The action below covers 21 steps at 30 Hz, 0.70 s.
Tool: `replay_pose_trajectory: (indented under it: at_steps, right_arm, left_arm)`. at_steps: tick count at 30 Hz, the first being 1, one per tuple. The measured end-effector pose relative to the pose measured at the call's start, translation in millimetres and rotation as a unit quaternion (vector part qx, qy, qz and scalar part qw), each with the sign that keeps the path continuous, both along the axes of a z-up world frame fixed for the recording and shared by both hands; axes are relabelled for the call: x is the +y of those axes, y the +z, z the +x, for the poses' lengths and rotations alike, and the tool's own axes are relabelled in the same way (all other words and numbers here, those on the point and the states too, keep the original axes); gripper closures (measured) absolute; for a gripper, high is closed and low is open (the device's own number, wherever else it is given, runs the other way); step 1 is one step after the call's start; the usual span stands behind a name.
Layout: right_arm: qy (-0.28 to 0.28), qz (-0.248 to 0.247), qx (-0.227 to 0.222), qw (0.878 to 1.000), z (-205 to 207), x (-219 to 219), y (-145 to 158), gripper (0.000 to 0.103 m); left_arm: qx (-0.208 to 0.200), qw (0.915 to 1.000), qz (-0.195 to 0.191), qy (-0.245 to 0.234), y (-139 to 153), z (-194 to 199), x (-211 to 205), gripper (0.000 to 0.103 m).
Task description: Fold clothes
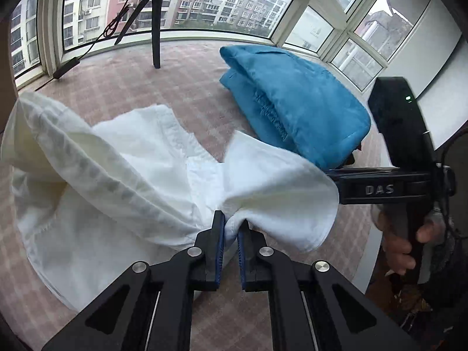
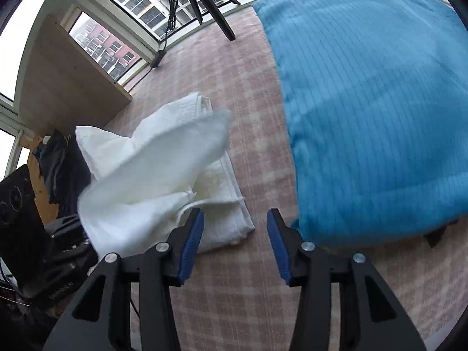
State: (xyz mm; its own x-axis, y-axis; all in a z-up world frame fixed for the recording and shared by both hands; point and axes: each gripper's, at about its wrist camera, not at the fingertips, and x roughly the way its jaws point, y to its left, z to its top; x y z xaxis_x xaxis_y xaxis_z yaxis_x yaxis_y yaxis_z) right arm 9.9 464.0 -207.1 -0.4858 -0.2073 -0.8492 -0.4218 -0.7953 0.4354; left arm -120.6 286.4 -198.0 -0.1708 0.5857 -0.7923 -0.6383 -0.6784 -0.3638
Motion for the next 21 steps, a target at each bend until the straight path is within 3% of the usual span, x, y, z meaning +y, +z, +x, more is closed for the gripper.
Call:
replay_pose_trajectory:
  at_steps: [6,14,17,21]
  right_arm:
    - [0.0,0.018,0.007,1.0,23,-7,17,0.057]
    - [0.002,-0.072,0.034,0.997,36,-17,30,0.051]
    - [0.01,-0.088,0.025,0.996,26,-27,25,0.048]
    - [0.03,-0.058,-0.009,0.998,14,-33,14,0.048]
  left_arm:
    - [0.017,0.9997,-0.018,0.003,2,16,-4,0.087]
    - [0.057,0.998,-0.023,-0.012,29,42,-47,0.067]
    - [0.05,0.9984,-0.025,-0.015,25,36,-48,0.066]
    - [0.037,0.999,-0.022,0.014,37,13,-65,0.068]
